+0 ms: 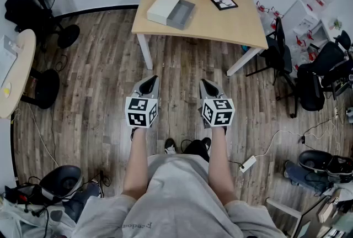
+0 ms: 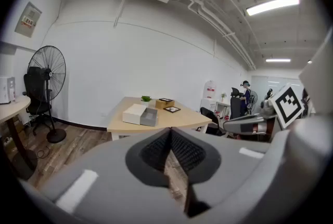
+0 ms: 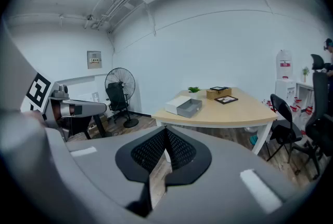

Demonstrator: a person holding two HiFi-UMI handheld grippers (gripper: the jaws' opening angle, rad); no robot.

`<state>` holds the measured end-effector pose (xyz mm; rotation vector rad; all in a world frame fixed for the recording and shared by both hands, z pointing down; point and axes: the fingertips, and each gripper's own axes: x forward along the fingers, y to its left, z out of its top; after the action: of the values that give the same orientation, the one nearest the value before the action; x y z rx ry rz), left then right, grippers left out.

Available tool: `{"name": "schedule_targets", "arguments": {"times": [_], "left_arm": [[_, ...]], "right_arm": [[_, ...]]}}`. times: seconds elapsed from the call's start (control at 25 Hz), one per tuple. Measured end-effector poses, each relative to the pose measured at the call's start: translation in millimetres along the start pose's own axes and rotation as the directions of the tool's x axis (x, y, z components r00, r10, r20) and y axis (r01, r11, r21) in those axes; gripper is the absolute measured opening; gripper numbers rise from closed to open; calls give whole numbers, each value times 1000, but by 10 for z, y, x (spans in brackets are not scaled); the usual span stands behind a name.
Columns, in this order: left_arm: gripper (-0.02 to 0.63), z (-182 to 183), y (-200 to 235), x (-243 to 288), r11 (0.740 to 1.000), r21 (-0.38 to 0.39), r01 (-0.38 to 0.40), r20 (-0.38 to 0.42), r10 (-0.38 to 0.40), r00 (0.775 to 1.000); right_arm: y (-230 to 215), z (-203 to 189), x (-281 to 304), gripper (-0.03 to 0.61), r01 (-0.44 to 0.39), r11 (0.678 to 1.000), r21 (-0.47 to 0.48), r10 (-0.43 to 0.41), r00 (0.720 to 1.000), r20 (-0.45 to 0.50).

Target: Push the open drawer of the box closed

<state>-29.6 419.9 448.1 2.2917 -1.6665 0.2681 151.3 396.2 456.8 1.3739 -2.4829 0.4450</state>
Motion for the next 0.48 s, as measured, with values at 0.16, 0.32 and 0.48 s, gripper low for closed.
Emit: {"name": "schedule_targets", "arguments": {"times": [0.16,0.32,0.48], "left_arm": [[54,18,22,-111,1000,15,14,-4,-14,1000],[54,84,76,-214,1000,1,16,21,-16,1000],[54,100,79,-274,1000,-8,11,37,-10,999]], "right_arm": [[92,-8,-13,-3,-7,1000,-6,7,1000,-2],[126,-8,-65,-3,0,1000,-14,0,1000,-3],[91,-34,-111,-3,3,1000,-2,-3,1000,6]]}}
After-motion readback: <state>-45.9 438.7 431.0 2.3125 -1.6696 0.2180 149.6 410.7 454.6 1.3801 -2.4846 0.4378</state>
